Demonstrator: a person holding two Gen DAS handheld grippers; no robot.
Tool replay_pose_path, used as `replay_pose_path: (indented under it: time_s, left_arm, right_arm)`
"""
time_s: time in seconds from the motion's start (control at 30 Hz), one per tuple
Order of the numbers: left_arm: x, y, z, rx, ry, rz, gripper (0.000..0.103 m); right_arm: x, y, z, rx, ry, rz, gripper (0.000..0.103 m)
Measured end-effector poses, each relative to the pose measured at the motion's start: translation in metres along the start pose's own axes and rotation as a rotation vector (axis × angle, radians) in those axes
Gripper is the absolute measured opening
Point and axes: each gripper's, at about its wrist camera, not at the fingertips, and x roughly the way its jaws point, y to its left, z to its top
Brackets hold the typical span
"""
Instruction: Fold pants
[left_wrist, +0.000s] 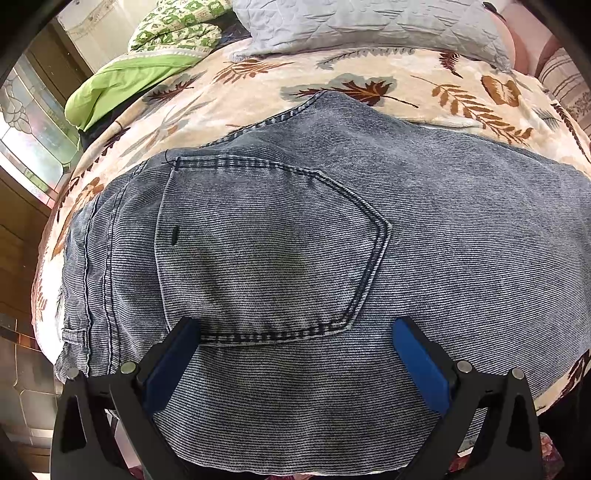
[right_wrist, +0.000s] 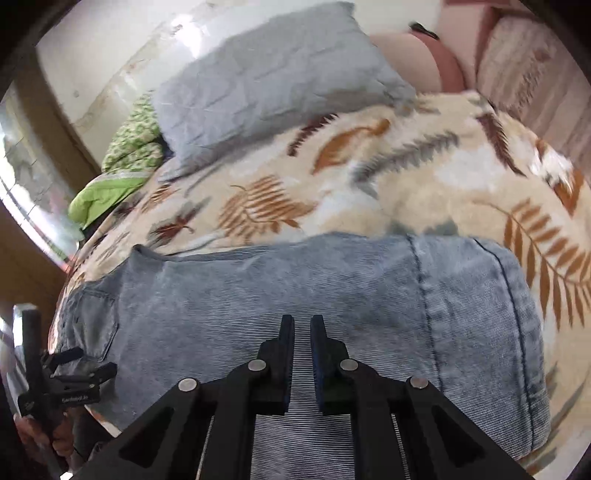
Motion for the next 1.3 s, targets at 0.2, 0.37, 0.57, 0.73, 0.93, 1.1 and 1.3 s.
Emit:
replay_pose_path:
  time_s: [0.2,0.37,0.57,0.73,0.93,1.1,1.3]
  left_arm:
    - [-0.001,0.000,-0.002,0.005,-0.012,0.000,0.103]
    - [-0.001,0.001,-0.003,0.010,-0.015,-0.004,0.103]
    - [-0.002,0.001,-0.003,0.013,-0.015,-0.005,0.103]
    - [-0.002,0.001,-0.003,0.013,-0.016,-0.005,0.103]
    - [-0.002,0.000,-0.004,0.016,-0.017,-0.007,0.103]
    - [-0.003,0.001,-0.006,0.022,-0.022,-0.011,0.103]
    - [-0.003,0.001,-0.006,0.025,-0.023,-0.013,0.103]
  right_arm:
    - [0.027,0.026,-0.010,-0.128,0.123,-0.025,0.011]
    - [0.031,0.019,-0.011,-0.105,0.135,-0.010,0.011]
    - [0.029,0.013,-0.011,-0.071,0.140,0.012,0.011]
    - [0.030,0.017,-0.013,-0.095,0.136,0.002,0.011]
    - [0.030,0.016,-0.011,-0.090,0.135,0.004,0.011]
    - [0.023,0.014,-0.009,-0.076,0.114,-0.008,0.011]
    - [0.022,-0.003,-0.006,0.003,0.113,-0.043,0.011]
